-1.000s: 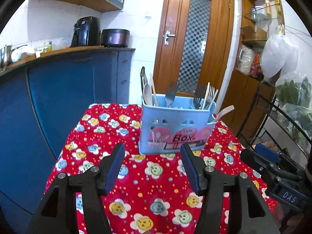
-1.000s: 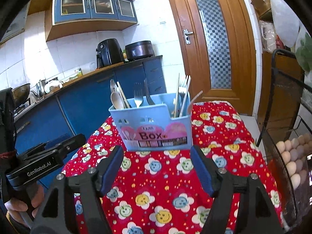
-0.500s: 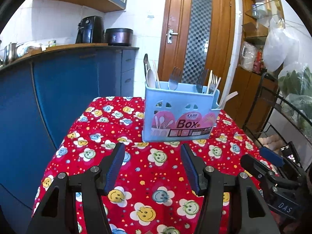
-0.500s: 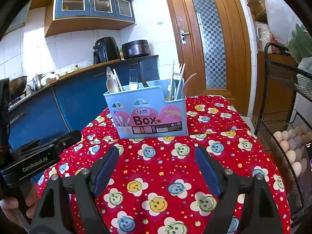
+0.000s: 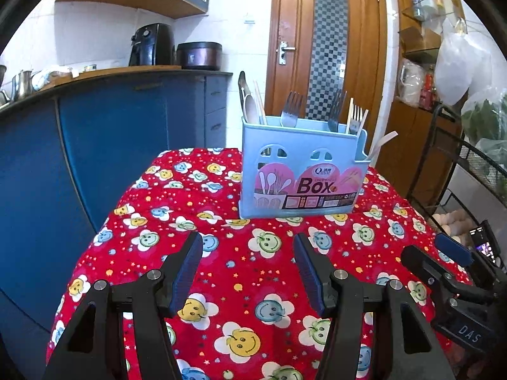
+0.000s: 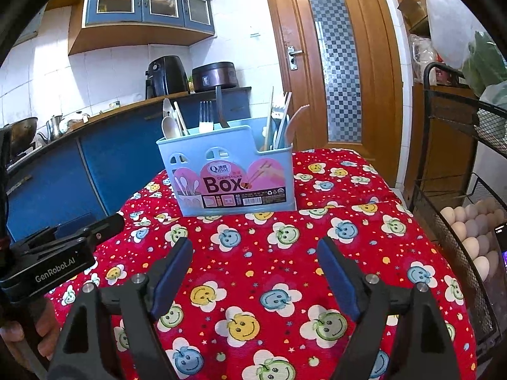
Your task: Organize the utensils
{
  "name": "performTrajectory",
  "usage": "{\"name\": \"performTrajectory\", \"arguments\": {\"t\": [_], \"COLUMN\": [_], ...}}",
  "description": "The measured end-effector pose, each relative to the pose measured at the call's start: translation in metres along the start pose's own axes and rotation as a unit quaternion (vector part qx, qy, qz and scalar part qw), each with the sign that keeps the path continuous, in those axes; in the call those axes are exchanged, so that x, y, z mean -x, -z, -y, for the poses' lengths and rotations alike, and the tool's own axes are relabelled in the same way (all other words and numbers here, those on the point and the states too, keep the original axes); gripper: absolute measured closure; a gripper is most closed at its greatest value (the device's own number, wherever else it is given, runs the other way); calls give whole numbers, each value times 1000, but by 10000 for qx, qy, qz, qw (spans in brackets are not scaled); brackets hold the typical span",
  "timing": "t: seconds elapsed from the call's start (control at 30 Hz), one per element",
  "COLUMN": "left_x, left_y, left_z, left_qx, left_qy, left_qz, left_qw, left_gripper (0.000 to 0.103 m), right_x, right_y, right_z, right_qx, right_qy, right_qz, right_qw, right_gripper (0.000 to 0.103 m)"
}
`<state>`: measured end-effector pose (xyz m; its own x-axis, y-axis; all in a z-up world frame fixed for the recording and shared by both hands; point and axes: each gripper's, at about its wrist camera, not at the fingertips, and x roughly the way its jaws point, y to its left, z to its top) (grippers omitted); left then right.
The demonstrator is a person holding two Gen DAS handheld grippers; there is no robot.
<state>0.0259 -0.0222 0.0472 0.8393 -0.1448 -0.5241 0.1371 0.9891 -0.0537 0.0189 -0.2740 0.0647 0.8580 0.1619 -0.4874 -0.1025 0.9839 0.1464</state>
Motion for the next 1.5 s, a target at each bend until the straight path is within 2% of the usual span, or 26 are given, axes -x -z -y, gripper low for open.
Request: {"name": "performTrajectory", "arguments": {"t": [1.5], "left_x": [6], "left_y": [-3], "left_z": [-1], "left_qx": [7], "left_qy": [-11], "left_qz": [121], "left_qw": [9999], "left_gripper": [42], "right_x": [0], "right_y": [-1], "right_z": [0], "right_qx": [-8], "right_qy": [6], "right_qz": [17], "right_qw": [10000], "right_gripper": [20]}}
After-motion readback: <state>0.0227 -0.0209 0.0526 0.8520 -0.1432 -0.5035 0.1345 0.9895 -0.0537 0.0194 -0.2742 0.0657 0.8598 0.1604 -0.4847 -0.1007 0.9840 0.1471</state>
